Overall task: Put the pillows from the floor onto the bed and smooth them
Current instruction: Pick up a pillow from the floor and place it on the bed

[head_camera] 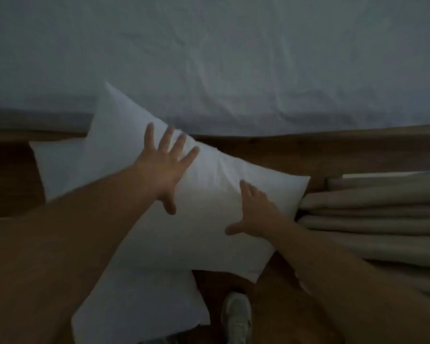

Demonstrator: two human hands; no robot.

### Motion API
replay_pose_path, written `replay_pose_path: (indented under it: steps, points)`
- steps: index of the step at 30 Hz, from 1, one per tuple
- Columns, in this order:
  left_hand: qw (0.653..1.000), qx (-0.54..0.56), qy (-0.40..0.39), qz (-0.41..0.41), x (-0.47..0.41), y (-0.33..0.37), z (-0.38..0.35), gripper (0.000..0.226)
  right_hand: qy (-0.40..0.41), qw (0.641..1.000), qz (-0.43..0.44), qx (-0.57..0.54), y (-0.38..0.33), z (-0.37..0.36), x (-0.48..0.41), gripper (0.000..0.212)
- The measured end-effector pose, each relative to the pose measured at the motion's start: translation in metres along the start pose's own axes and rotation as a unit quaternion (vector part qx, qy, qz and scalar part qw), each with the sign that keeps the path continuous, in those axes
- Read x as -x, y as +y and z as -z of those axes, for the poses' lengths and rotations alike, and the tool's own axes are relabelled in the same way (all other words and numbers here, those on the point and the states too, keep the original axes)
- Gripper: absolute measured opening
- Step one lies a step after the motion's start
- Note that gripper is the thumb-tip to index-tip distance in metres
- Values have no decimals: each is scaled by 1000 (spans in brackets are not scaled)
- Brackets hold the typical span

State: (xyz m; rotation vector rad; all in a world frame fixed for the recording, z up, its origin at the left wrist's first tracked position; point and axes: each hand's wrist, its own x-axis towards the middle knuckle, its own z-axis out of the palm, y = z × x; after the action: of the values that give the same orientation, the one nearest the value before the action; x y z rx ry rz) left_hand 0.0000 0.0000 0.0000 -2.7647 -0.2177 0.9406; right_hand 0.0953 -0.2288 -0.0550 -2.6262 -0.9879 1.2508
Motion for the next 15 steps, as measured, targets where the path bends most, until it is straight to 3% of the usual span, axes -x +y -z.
replay_pose_path:
  steps: [3, 8, 10, 13, 15]
  points:
    - [998, 7, -59, 26, -38, -3, -44, 161, 42, 997, 18, 70, 4, -32, -64, 148]
    - [999, 25, -1, -45, -65, 5, -127, 145, 107, 989, 38, 91, 9, -95, -116, 139]
    - [996, 44, 58, -60, -75, 3, -136, 111, 168, 982, 29, 80, 10, -105, -130, 113]
    - [989, 36, 136, -46, -81, 14, -132, 37, 241, 968, 17, 75, 1, -107, -140, 48]
    - [986, 55, 152, -41, -71, 23, -125, 20, 242, 969, 13, 54, -3, -102, -128, 25]
